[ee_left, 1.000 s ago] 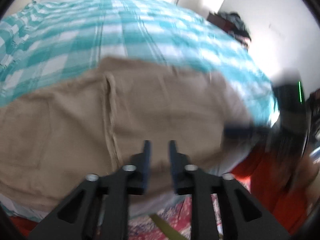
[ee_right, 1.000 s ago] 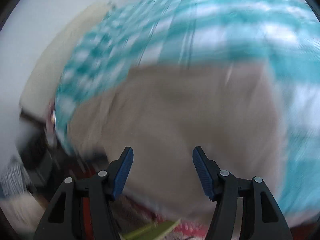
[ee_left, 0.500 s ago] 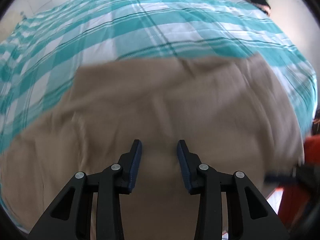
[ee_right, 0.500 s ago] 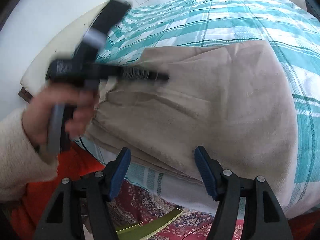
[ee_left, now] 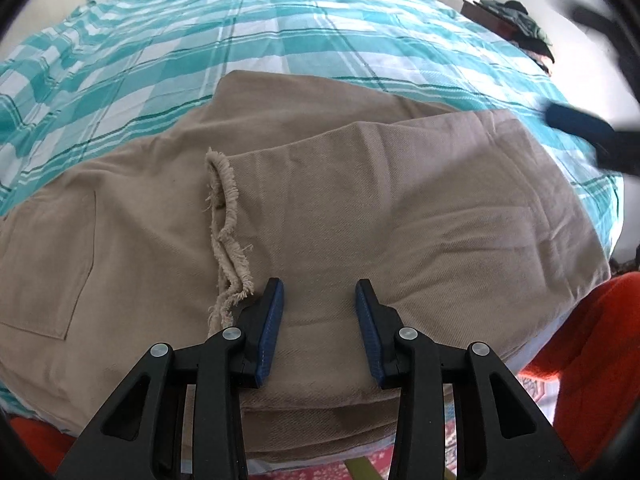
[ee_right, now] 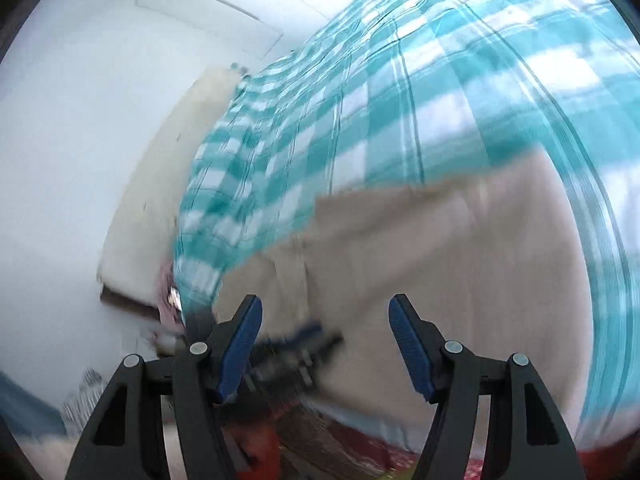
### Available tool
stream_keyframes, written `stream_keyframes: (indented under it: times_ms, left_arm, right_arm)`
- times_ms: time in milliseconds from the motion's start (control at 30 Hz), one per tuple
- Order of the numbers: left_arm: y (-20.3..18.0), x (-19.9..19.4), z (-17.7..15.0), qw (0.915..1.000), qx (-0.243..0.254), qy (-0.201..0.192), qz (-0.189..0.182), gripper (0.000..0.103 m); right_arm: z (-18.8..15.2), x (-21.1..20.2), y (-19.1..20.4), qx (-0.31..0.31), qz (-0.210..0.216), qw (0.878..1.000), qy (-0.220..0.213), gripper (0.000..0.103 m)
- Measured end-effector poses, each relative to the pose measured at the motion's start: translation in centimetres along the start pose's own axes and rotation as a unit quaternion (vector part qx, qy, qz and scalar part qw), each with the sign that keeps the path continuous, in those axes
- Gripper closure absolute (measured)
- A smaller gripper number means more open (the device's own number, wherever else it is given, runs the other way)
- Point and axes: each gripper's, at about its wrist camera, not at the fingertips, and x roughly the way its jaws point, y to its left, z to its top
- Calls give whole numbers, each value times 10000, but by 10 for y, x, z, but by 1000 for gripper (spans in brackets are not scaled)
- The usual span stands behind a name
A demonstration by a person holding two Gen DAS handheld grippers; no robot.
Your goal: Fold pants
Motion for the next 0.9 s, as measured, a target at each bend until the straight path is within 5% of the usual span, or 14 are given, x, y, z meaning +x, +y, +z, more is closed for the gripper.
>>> stream_keyframes:
  times_ms: [133, 233, 333, 467, 567, 633, 833, 900]
  left_arm:
    - [4, -1, -3, 9999, -96, -23, -130, 65]
    - [8, -4, -7, 9998, -102, -19, -197, 65]
    - [11, -5, -10, 9994, -146, -41, -296, 65]
    - [13, -5, -11, 9992, -206, -64, -348, 65]
    - [13, -5, -12, 9991, -213, -104, -346, 65]
    - [12, -6, -12, 9992, -207, -105, -339, 65]
    - [14, -9, -13, 9992, -257, -45, -319, 65]
    - [15, -11, -15, 9991, -260, -28, -320, 65]
  right_arm:
    - [44, 79, -8, 809, 136, 9923, 932, 32]
    - [43, 140, -30, 1609, 197, 9780, 1310, 32]
    - [32, 174, -28, 1650, 264, 9753, 1445, 32]
    - [36, 168, -5, 1033, 280, 9784, 1766, 33]
    - [62, 129, -2, 232, -605, 9879, 1410, 32]
    - [69, 115, -16, 373, -821, 9851, 1466, 32]
    - [56, 143, -24, 523, -786, 9870, 1304, 29]
    - [40, 168, -8, 419, -582, 9883, 1350, 18]
